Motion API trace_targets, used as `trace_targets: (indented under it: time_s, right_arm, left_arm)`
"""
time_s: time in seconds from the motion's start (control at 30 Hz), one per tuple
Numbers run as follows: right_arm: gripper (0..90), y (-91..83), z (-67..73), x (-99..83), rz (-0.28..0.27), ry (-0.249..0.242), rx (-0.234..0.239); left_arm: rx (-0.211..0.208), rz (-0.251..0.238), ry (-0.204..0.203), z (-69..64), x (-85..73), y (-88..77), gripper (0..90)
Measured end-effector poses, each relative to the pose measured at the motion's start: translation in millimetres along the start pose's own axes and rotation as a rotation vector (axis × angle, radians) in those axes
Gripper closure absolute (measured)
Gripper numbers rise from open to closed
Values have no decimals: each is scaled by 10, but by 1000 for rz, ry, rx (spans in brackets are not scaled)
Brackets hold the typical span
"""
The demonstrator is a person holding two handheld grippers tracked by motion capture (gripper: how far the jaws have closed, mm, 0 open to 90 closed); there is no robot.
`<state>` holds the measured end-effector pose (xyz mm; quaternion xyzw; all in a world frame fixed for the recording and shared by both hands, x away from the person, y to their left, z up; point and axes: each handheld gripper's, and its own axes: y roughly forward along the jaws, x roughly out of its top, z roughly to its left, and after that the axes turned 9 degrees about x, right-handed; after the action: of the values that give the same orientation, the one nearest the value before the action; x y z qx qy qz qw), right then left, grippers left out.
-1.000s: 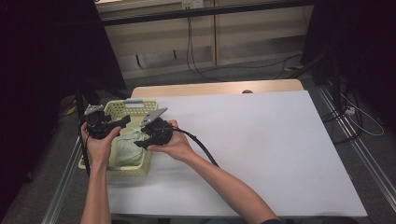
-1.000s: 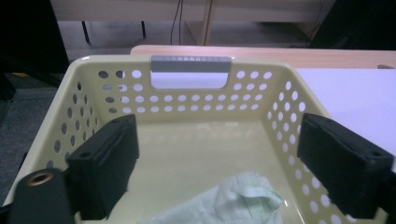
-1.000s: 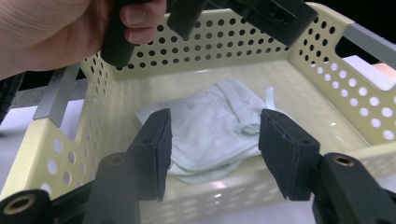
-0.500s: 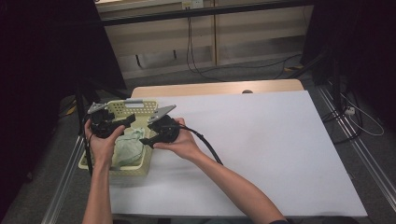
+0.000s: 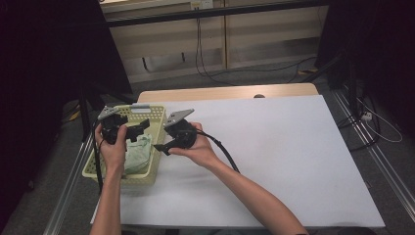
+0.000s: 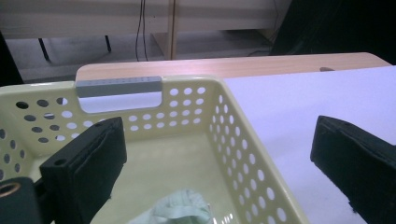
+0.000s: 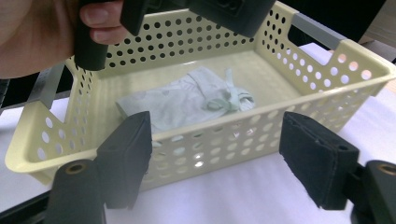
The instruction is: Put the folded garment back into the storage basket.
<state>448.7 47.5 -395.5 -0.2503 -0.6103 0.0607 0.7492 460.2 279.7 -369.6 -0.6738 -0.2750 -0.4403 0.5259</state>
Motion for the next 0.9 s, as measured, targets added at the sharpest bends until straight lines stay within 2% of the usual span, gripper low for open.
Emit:
trace_targets:
  time_s: [0.1, 0.4, 0.57, 0.9]
  right_arm:
    - [237, -38, -12, -26, -6, 9, -6]
    - [171, -165, -43, -122, -3, 35, -41]
    - [142, -269, -62, -171, -10, 52, -59]
    - [85, -478, -69, -285, -10, 74, -96]
  left_arm:
    - [-15, -12, -3, -57, -5, -12, 39]
    - [-49, -26, 28, -208, 13, -28, 47]
    - [-56, -22, 47, -335, 18, -27, 53]
    - [-95, -51, 81, -549, 57, -33, 53]
